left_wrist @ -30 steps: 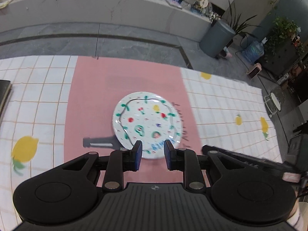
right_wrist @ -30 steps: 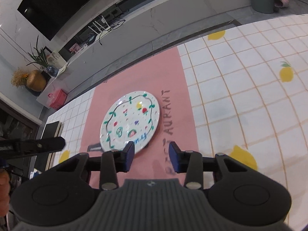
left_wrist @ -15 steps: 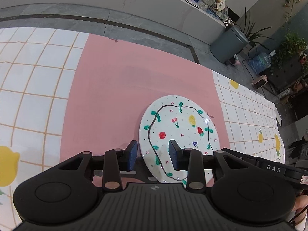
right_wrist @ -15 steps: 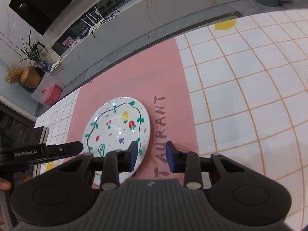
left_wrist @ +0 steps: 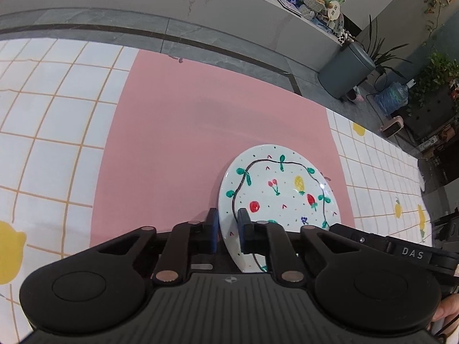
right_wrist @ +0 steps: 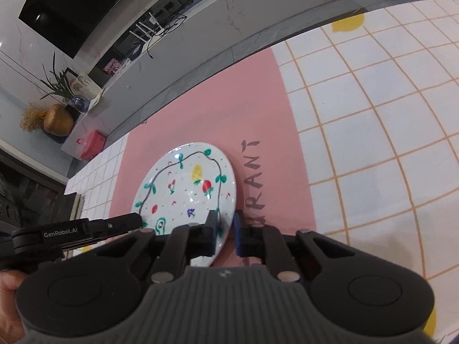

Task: Organize plates and bowls
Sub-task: 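Lift the white painted plate with both grippers toward the nested bowls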

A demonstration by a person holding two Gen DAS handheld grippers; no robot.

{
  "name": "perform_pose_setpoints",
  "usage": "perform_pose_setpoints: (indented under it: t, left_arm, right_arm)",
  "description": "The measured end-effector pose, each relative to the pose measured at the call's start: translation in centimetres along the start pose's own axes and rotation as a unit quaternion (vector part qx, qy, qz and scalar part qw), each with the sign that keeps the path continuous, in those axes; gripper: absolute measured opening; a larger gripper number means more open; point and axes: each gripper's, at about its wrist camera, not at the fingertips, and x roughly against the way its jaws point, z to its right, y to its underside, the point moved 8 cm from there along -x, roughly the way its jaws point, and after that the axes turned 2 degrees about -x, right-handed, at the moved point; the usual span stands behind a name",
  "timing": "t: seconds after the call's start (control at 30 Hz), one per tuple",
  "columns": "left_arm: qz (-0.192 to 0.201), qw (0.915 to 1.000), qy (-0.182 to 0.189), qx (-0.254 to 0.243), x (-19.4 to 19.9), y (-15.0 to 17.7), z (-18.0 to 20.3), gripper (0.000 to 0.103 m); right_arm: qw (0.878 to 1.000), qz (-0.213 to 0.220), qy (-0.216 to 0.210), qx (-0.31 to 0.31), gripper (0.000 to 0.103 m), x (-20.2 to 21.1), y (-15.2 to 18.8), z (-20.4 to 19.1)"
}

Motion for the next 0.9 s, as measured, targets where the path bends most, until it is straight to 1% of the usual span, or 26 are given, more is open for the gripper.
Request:
perform_pose_setpoints:
  t: [0.2, 0.3, 0.4, 0.7, 0.9]
  left_arm:
    - [-0.002, 0.9999, 0.002, -0.011, 0.8, 0.4, 0.7, 0.014]
    - [0.008, 0.9999, 0.006, -0.010, 1.9, 0.4, 1.0, 0.014]
    - [0.010, 0.9997, 0.007, -0.019, 3.1, 0.8, 1.9, 0.014]
    - [0.031, 0.9990, 0.001, -0.031, 8.6, 2.9, 4.4, 0.014]
    - [0.057, 0.9981, 0.016, -0.020, 12.9, 5.2, 6.3, 0.014]
  right_arm:
    - [1.000, -0.005, 0.005, -0.009, 0.009, 0.7, 0.1, 0.1]
    - [1.000, -0.008, -0.002, -0.011, 0.009, 1.5, 0.3, -0.1]
    - [1.000, -0.009, 0.001, -0.010, 0.009, 2.6, 1.0, -0.4]
    - [1.000, 0.001, -0.015, -0.008, 0.009, 7.8, 3.9, -2.4]
    - [1.000, 0.012, -0.026, -0.001, 0.009, 12.1, 6.2, -3.4]
